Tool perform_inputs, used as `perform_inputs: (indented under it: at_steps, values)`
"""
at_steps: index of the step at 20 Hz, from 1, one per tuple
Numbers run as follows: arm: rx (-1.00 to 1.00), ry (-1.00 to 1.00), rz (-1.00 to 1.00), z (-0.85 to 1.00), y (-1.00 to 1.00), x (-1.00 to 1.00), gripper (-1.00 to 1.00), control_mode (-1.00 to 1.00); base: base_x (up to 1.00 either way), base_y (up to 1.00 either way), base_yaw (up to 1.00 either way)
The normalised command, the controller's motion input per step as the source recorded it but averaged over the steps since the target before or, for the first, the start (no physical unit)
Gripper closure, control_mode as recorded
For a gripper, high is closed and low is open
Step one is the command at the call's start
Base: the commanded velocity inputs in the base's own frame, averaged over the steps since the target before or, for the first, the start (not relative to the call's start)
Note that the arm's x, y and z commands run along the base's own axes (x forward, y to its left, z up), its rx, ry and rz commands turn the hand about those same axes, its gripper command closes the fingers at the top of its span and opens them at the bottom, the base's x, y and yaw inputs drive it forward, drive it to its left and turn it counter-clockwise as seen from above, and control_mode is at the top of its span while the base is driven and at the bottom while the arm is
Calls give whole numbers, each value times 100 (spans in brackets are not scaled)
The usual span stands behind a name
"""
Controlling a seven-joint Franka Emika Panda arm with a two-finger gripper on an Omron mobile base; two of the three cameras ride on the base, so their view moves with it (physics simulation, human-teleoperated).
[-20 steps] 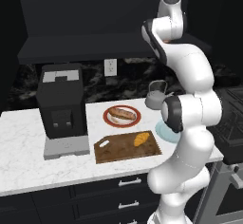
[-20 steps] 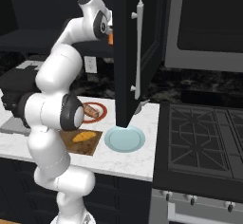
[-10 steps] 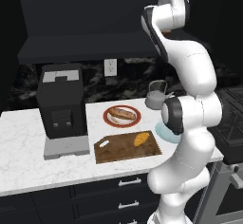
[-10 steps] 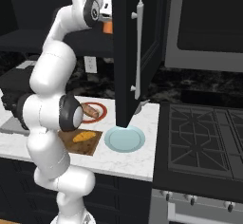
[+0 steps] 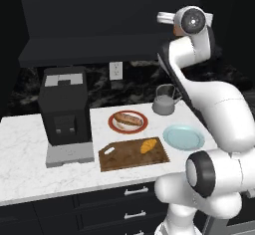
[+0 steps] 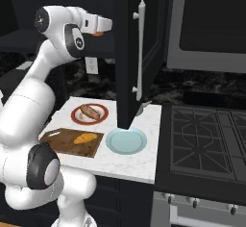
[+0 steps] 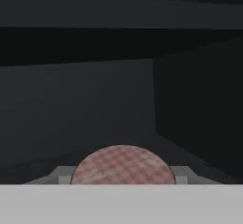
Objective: From the different types of pastries on the counter, select a croissant and place it on the cutting board. Then retrieve a jar of jam from the cabinet and place it alongside the croissant on the cutting board.
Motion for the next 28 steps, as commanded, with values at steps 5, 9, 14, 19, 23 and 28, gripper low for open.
perform_inputs:
  at_steps: [5, 9, 14, 19, 23, 28]
  values:
    - [-4, -42, 7, 6, 28, -93, 100, -100, 0, 0, 0]
    - [-1, -23, 4, 8, 19, -87, 100, -100, 0, 0, 0]
    - [-4, -7, 6, 0, 40, -70, 100, -100, 0, 0, 0]
    - [-2, 0, 3, 7, 56, -59, 100, -100, 0, 0, 0]
    - [-6, 5, 0, 11, 54, -39, 100, -100, 0, 0, 0]
    - [-11, 8, 0, 0, 34, -41, 100, -100, 0, 0, 0]
